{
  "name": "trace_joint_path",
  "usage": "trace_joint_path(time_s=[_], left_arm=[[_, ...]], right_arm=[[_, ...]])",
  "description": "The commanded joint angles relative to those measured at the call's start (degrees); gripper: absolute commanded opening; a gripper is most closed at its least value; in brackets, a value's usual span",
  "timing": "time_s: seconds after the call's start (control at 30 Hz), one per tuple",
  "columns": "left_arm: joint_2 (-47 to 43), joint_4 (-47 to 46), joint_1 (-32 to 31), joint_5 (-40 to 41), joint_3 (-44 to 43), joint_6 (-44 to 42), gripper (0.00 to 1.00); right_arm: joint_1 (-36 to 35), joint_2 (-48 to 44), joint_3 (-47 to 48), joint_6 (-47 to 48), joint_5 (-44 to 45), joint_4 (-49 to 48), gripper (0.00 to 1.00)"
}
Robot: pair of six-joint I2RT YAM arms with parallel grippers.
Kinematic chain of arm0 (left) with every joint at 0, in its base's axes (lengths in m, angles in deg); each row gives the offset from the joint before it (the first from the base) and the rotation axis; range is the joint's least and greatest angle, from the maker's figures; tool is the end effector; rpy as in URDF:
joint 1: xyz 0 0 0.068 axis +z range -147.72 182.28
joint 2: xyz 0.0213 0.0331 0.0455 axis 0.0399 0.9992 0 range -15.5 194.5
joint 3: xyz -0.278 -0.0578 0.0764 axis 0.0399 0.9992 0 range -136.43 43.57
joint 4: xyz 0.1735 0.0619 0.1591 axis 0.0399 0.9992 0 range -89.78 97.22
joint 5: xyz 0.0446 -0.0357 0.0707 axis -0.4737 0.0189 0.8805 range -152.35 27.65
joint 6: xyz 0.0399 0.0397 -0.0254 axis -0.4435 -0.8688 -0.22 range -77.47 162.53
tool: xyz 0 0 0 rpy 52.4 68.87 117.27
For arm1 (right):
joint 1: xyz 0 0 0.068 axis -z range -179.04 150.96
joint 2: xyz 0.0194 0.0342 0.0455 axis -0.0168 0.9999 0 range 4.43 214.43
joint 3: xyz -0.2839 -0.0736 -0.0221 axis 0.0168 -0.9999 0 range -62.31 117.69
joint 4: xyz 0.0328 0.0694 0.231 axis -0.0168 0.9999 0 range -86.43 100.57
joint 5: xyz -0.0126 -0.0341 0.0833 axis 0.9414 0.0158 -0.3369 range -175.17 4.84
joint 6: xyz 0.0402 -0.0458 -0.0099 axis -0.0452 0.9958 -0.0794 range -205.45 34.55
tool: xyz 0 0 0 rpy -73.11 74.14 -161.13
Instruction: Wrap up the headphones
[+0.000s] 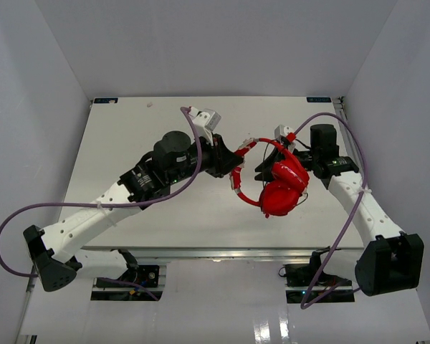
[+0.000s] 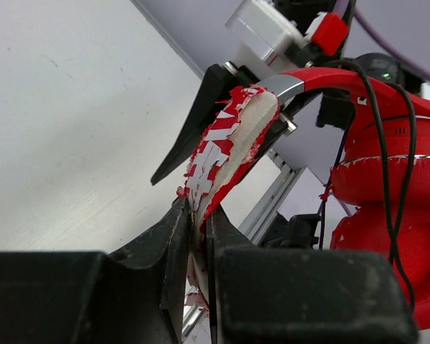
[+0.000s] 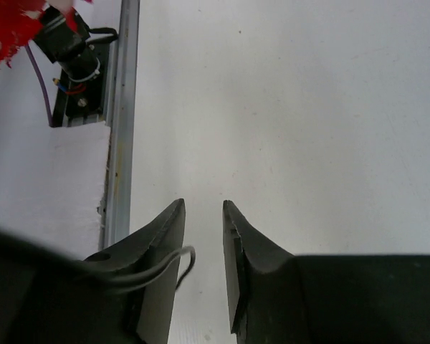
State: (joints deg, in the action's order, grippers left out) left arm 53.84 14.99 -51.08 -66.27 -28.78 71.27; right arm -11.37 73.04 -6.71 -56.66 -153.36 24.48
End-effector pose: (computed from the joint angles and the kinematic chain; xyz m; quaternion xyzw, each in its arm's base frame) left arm 0.1521 -0.2100 0.4281 0.1864 0.7529 -0.4342 0.4581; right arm 0.2103 0.0903 0.3365 -0.5035 0.5918 0.4339 0.4561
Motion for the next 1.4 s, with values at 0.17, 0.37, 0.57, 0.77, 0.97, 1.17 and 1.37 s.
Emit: trace_joint_path(time_s=[0.17, 0.37, 0.57, 0.77, 0.97, 1.17, 1.37], left_arm=[[0.0, 1.1, -0.2, 2.3, -8.0, 1.3, 0.00], [0.2, 3.0, -0.2, 11.8, -10.1, 0.6, 0.00], [-0.7, 3.1, -0.2, 18.0, -10.4, 2.0, 0.00], [-1.6, 2.6, -0.2, 21.1, -8.9, 3.9, 0.00], [-3.6, 0.2, -0.2, 26.0, -6.0, 6.0, 0.00], [-4.2, -2.5, -0.2, 27.5, -2.7, 9.3, 0.00], [-3.8, -3.1, -0.2, 29.2, -1.9, 9.8, 0.00]], right_arm=[[0.1, 1.6, -7.1, -24.4, -7.1, -33.4, 0.49], [0.1, -0.9, -10.2, -21.0, -5.3, -29.3, 0.36], [0.1, -3.2, -13.1, -18.4, -3.6, -26.4, 0.38], [0.1, -4.3, -12.9, -19.6, -4.3, -25.8, 0.27], [0.1, -6.2, -13.8, -19.7, -3.1, -24.4, 0.31], [0.1, -8.5, -14.7, -19.4, -1.7, -23.5, 0.36], [0.0, -9.9, -14.4, -17.0, 0.3, -20.7, 0.36]])
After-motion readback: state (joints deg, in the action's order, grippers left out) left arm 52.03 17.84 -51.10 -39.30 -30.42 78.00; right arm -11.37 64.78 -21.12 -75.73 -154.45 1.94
